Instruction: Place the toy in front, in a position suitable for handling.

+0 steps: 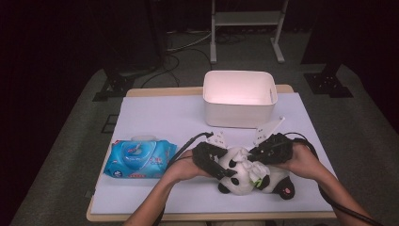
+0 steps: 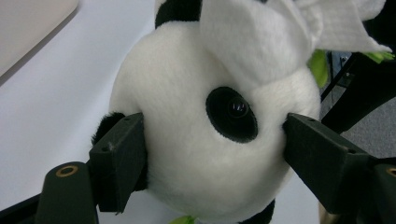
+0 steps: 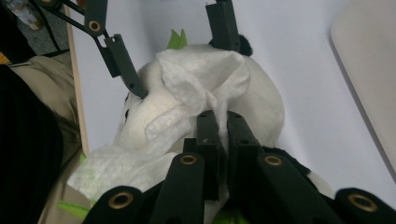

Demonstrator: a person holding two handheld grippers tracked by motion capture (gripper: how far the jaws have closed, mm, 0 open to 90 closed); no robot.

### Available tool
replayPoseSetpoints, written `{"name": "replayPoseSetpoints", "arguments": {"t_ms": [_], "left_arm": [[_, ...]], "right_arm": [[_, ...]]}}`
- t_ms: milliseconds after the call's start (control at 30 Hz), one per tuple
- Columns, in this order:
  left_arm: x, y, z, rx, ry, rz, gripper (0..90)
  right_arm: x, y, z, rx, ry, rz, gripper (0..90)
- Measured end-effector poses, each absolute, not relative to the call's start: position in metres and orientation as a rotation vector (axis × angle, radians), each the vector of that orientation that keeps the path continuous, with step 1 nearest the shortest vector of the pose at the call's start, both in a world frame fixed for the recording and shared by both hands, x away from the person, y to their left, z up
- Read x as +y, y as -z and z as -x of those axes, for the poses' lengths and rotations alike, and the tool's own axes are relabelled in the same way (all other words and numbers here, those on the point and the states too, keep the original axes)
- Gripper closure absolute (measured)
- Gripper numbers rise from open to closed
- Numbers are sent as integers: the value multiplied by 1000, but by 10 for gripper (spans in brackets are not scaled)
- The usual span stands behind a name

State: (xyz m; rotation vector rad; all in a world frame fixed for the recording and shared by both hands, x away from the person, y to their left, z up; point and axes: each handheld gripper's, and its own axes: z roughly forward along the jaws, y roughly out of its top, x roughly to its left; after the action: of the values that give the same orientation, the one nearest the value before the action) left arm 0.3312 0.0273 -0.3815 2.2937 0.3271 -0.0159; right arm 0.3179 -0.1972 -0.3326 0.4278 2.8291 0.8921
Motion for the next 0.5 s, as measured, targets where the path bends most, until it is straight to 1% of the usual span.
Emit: {"name": "replayPoseSetpoints", "arguments": {"t_ms": [267, 400, 500], "left_arm": [[27, 379, -331, 326, 12, -2297, 220], [30, 376, -334, 333, 19, -2303, 215], [32, 374, -336, 338, 24, -2293, 201]], "right_arm": [[-218, 332, -317, 2805, -875, -489, 850], [-218, 341, -313, 2833, -808, -480, 850], [-221, 343, -311, 2836, -839, -484, 850]]}}
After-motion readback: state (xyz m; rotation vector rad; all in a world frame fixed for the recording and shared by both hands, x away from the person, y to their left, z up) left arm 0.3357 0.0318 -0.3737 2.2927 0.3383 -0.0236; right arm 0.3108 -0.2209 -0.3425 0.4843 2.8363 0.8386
